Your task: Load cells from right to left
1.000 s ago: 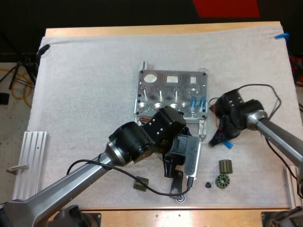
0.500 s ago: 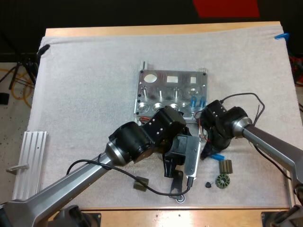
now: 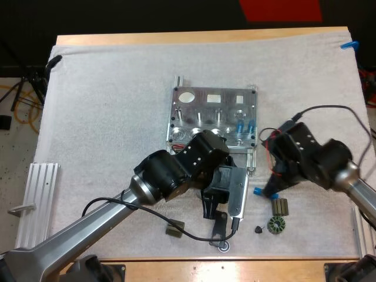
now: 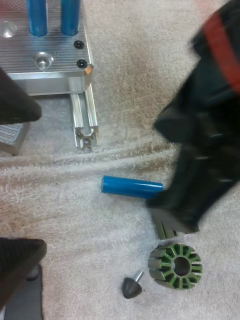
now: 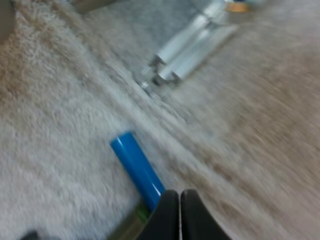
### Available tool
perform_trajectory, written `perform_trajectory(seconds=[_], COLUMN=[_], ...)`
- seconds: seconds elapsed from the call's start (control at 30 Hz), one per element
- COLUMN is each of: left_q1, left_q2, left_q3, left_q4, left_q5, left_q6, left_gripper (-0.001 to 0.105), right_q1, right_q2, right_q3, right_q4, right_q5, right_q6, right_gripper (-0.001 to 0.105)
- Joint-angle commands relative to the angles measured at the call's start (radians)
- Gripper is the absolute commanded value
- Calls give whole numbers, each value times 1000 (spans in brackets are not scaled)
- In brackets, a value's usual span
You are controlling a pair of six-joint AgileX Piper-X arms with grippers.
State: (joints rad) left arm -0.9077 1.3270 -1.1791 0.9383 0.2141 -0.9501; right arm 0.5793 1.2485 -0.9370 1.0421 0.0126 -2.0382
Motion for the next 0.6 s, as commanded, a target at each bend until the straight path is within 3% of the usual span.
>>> perform_trajectory(seconds=[0.0,0.07,0.13,0.2,0.37,0.57], left_q1=[0,0,0,0,0,0], left_q2=[-15,-15,-15,-15,-15,-10], left_q3=[-5,-5,-5,-5,-5,-5], left_q4=[-2,-1,-11,-26,-55,-69], left_q5=[6,9,9,14,69,76], left_q6=[-10,-10,-10,-10,-10,19], left_gripper=[50,50,50,50,50,51], right_q1=[3,0,-11,-27,-59,-68], right_q2=[-42,-87,-135,-168,-250,-342], right_q3=[-7,-7,-7,-7,-7,-7], right_q4=[44,72,111,140,227,290], right_q5=[30,38,29,29,24,-97], right_q6=[24,58,110,148,160,224], right_gripper=[4,15,34,42,43,43])
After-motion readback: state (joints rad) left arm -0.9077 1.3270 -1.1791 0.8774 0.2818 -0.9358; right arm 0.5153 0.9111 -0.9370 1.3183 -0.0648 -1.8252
